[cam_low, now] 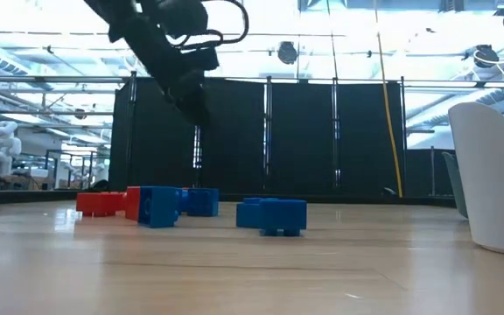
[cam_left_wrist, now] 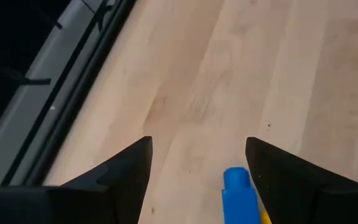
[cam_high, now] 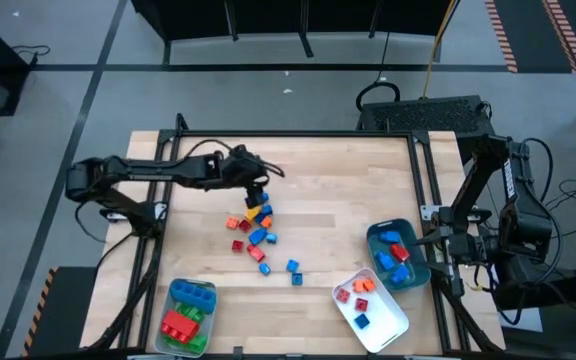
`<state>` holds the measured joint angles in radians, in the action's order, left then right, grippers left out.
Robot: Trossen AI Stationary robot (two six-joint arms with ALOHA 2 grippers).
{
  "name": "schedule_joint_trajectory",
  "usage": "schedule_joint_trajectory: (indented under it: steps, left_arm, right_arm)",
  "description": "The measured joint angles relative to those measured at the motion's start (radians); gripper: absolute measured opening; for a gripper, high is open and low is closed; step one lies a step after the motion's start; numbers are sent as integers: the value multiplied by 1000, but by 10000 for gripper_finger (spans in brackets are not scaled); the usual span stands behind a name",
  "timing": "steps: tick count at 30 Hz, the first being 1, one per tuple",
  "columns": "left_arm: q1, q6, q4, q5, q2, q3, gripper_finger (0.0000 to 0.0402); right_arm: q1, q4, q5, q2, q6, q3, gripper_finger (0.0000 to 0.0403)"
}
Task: Sort blocks by size
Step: Put the big square blue game piece into the blue bin
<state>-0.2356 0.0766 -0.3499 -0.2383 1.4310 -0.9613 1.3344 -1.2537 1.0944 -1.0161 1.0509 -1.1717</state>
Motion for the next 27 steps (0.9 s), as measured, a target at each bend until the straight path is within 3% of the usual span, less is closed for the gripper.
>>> schedule_joint_trajectory:
  steps: [14,27]
  left_arm:
    - [10,-45,195,29,115,189,261]
    - [4,-43,219,37,147,257,261]
  right_arm:
    - [0,3,7,0,37,0,171]
    - [0,4,8,0,37,0,171]
